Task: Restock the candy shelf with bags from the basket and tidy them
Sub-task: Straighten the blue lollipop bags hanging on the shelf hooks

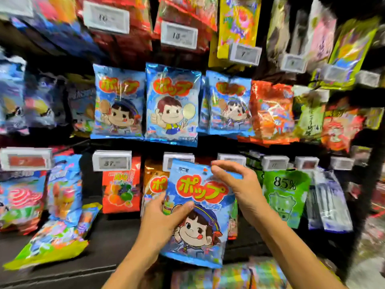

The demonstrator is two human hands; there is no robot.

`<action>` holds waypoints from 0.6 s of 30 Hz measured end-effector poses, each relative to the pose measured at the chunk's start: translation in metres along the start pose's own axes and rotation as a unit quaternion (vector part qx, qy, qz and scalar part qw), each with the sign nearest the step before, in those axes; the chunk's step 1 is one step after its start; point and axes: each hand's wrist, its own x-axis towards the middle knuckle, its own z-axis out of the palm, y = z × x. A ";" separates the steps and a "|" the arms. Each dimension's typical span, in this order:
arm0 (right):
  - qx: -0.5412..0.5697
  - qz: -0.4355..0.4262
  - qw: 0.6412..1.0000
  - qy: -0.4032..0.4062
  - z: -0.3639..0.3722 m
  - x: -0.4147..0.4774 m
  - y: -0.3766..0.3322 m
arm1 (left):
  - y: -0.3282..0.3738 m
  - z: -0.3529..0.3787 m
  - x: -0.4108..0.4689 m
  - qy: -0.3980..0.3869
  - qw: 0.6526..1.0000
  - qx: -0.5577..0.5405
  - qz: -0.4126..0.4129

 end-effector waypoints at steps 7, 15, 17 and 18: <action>0.009 -0.042 0.999 0.001 -0.036 0.104 -0.082 | 0.087 0.053 0.090 0.041 0.991 0.046 0.116; 0.102 -0.015 0.993 0.060 -0.055 0.194 -0.115 | 0.136 0.103 0.176 0.045 0.994 0.010 0.099; 0.116 -0.016 0.990 0.078 -0.057 0.208 -0.117 | 0.139 0.112 0.192 0.047 0.996 -0.005 0.080; 0.120 -0.015 0.989 0.084 -0.058 0.215 -0.117 | 0.140 0.116 0.199 0.050 0.996 -0.008 0.072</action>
